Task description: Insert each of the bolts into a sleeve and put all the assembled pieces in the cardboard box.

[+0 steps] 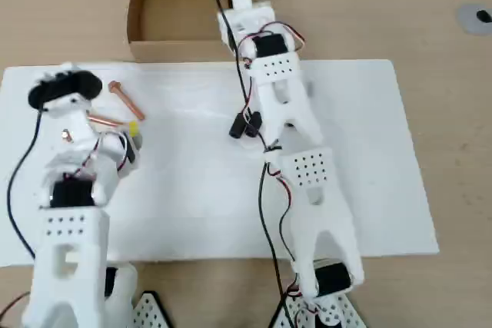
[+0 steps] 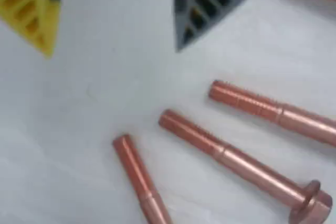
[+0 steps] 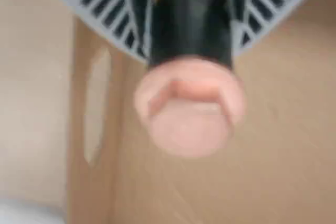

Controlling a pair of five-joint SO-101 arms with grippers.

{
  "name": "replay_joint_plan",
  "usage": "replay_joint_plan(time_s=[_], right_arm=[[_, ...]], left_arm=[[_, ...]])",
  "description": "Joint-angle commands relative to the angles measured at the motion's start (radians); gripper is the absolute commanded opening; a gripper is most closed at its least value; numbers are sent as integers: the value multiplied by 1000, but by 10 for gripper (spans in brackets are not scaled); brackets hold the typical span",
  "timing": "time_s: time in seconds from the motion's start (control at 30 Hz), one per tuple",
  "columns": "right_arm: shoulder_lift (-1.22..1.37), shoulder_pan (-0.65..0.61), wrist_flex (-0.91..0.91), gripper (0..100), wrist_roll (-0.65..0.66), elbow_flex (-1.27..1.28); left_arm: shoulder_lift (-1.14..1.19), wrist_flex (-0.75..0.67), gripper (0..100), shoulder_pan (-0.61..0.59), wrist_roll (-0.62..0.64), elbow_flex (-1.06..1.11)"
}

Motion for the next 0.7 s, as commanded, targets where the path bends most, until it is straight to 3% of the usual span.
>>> replay_joint_plan(time_s=[0.0, 0.2, 0.67], right_arm=[[41, 21, 92, 60, 61, -176], [71, 19, 166, 199, 52, -206], [74, 16, 361, 202, 54, -286]], left_arm=[[120, -21, 164, -11, 48, -144], [358, -21, 164, -11, 112, -319], [921, -12, 167, -21, 331, -779]])
